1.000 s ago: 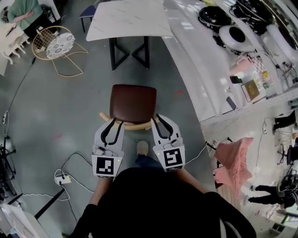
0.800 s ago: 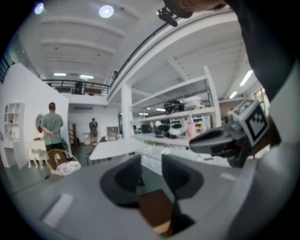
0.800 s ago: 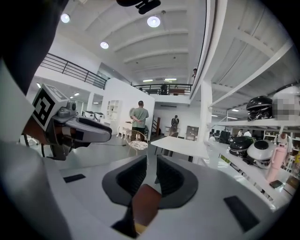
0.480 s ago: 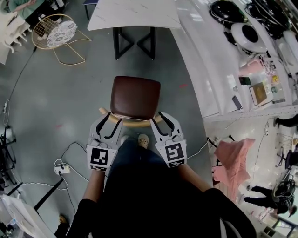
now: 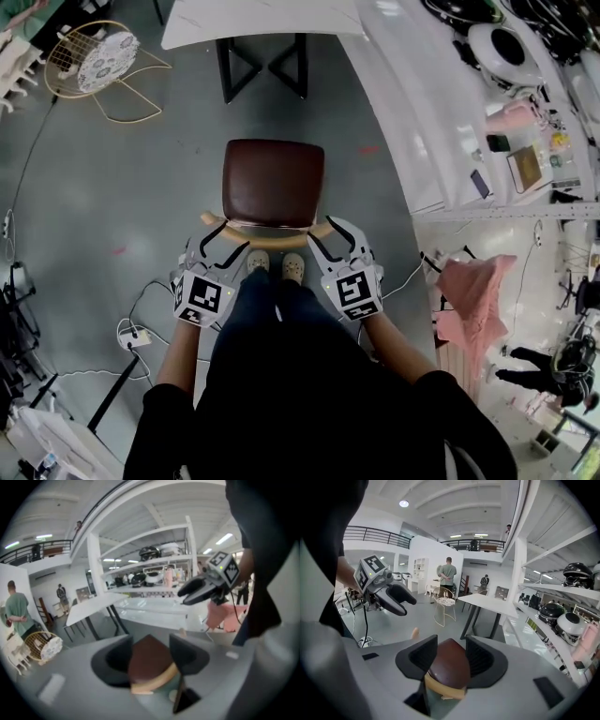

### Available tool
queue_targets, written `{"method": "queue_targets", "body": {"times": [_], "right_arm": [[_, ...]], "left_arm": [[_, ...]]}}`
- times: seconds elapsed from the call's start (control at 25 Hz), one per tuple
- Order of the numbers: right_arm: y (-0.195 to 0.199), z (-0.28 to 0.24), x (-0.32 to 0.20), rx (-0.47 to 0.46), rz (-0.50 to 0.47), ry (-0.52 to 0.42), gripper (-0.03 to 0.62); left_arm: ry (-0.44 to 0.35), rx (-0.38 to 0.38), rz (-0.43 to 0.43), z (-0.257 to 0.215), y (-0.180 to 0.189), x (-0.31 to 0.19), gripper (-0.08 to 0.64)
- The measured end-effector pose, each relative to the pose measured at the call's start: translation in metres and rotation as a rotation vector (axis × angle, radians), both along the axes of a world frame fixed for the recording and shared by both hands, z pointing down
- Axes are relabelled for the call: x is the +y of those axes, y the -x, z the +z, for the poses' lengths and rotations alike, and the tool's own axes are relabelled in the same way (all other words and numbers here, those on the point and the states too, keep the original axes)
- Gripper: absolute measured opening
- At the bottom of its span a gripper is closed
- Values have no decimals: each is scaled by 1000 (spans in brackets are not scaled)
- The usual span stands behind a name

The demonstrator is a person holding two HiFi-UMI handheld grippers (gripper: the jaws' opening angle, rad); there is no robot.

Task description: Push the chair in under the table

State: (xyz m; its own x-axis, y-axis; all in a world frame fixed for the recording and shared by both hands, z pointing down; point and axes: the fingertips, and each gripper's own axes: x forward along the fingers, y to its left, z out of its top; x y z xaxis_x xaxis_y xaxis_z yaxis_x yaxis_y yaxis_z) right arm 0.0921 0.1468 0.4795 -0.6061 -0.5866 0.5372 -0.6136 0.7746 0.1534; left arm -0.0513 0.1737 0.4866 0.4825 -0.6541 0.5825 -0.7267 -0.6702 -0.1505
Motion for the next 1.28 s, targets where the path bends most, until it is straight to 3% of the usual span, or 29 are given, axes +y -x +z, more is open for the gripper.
{"method": "queue_targets", "body": {"times": [0.24,0.56,0.88,1.04,1.28], "right_arm": [[2,32,-2,68,-10,48,156],[5,77,8,186,-115,137,186],[-6,133,24,391,-238,189,198],[-6,161,37,511,-349,194,202],[-12,197,40,699,-440,163,202]], "left_arm": [[99,-59,129,42,4,-1,292],[202,-193,292,98,14,10,318],[293,-284,337,148,21,15,324],[306,-348,355,167,23,14,324],[314,-453,405,193,31,17,322]]}}
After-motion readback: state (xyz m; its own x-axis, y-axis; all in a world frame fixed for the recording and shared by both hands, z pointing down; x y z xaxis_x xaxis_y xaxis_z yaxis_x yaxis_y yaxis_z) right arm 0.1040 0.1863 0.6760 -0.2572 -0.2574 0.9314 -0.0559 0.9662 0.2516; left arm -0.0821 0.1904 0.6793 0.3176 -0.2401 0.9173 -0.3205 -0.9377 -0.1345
